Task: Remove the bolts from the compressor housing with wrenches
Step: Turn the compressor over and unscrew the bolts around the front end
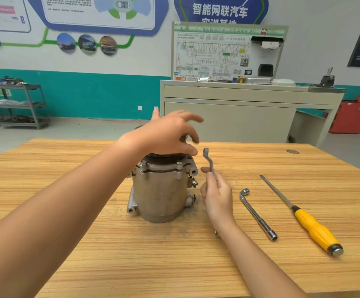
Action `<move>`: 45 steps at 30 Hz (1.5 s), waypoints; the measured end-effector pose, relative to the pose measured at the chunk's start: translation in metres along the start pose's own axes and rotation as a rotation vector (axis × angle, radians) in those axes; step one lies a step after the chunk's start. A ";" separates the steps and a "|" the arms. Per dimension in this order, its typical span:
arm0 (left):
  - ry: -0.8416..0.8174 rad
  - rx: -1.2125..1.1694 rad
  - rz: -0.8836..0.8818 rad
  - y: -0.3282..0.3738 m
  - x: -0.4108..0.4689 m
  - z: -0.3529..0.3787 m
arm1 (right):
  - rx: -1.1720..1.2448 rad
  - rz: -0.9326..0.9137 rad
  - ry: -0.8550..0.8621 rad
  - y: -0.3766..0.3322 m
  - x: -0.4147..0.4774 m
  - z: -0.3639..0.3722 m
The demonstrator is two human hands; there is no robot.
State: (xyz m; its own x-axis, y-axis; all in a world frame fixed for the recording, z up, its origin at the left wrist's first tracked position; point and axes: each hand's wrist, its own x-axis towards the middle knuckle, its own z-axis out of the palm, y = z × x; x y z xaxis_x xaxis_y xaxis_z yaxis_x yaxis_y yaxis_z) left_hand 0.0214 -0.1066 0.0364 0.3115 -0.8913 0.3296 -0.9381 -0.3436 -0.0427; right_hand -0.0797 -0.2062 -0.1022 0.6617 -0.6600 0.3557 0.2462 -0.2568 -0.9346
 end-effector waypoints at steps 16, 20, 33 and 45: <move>0.983 -0.830 -0.539 -0.028 -0.095 0.122 | -1.347 -0.402 -0.212 -0.085 0.005 -0.034; 0.940 -0.843 -0.544 -0.028 -0.100 0.130 | -1.621 -0.490 -0.237 -0.103 0.013 -0.022; 0.671 -1.061 -0.632 -0.021 -0.104 0.132 | -1.807 -0.740 -0.546 -0.110 0.056 -0.048; 0.631 -1.079 -0.571 -0.025 -0.106 0.137 | -1.121 -1.050 -0.321 -0.049 0.106 -0.005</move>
State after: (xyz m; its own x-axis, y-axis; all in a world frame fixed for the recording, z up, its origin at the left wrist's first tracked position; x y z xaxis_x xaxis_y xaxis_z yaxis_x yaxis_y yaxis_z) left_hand 0.0331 -0.0443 -0.1269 0.8412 -0.3212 0.4349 -0.4457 0.0434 0.8941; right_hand -0.0254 -0.2675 -0.0185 0.6921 0.2785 0.6660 0.1408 -0.9569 0.2539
